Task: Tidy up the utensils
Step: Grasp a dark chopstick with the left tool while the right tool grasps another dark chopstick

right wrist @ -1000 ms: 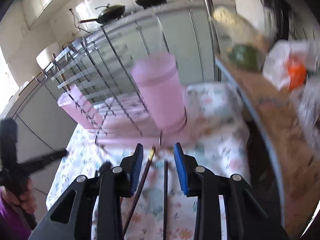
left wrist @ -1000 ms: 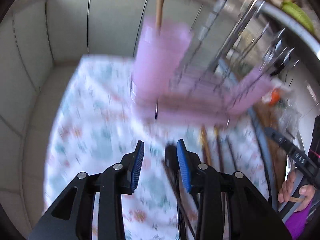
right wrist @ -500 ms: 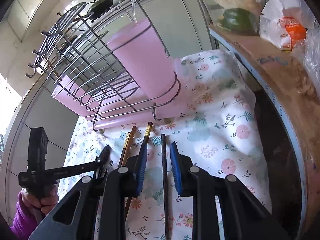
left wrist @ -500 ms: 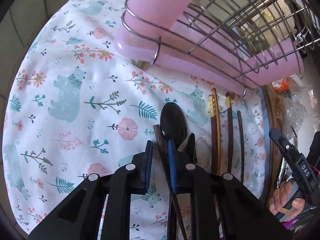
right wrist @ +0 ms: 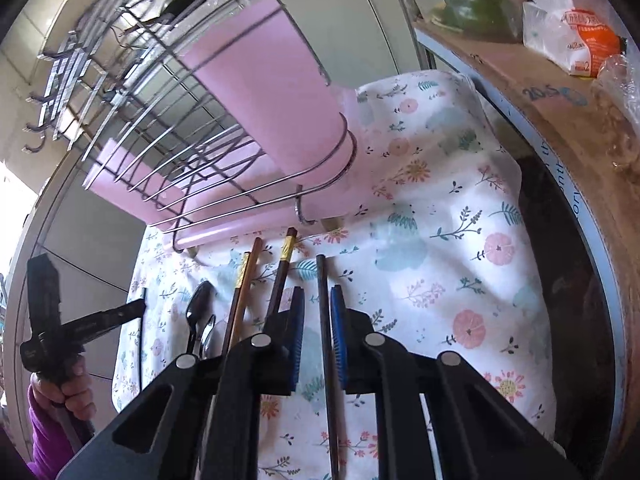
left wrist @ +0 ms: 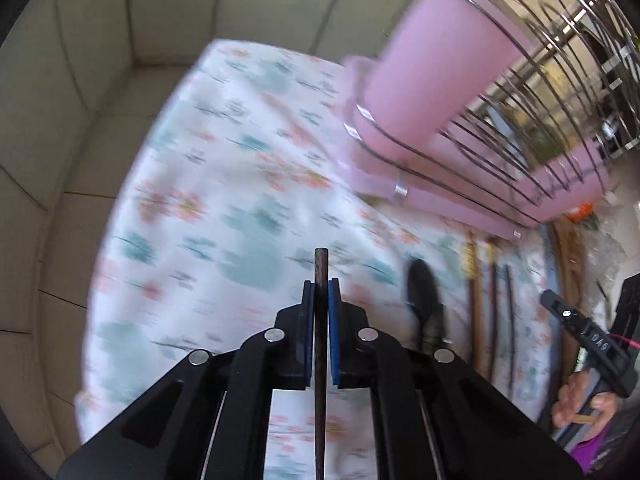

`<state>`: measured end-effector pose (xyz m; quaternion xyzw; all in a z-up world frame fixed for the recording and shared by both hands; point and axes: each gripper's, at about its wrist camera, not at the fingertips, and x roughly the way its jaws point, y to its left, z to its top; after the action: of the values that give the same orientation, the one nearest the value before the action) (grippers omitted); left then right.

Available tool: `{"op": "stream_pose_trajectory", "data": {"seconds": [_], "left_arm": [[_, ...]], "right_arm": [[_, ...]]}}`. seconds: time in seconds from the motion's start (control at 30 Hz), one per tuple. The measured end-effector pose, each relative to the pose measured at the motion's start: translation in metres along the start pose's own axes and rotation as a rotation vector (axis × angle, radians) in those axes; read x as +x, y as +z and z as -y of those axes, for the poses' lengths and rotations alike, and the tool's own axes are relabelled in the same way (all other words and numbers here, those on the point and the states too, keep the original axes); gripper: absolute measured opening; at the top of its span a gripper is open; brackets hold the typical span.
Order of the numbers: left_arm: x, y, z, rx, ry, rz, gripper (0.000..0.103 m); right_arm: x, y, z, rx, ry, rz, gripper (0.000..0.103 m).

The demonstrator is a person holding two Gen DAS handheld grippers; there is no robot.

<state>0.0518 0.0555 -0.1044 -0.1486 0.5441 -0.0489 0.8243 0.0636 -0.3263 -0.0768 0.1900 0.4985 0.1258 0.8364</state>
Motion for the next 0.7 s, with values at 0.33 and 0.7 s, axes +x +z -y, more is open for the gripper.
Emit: {"op": "stream_pose_trajectory", "data": {"seconds": [0.33, 0.7], "left_arm": [[0.020, 0.014, -0.026, 0.016, 0.059, -0.122, 0.006], [0.040, 0.035, -0.014, 0.087, 0.098, -0.229, 0.007]], "right_arm": [[0.045, 0.018, -0.024, -0.075, -0.134, -0.108, 0.016], [0.052, 0.014, -0.004, -0.013, -0.130, -0.092, 0.006]]}}
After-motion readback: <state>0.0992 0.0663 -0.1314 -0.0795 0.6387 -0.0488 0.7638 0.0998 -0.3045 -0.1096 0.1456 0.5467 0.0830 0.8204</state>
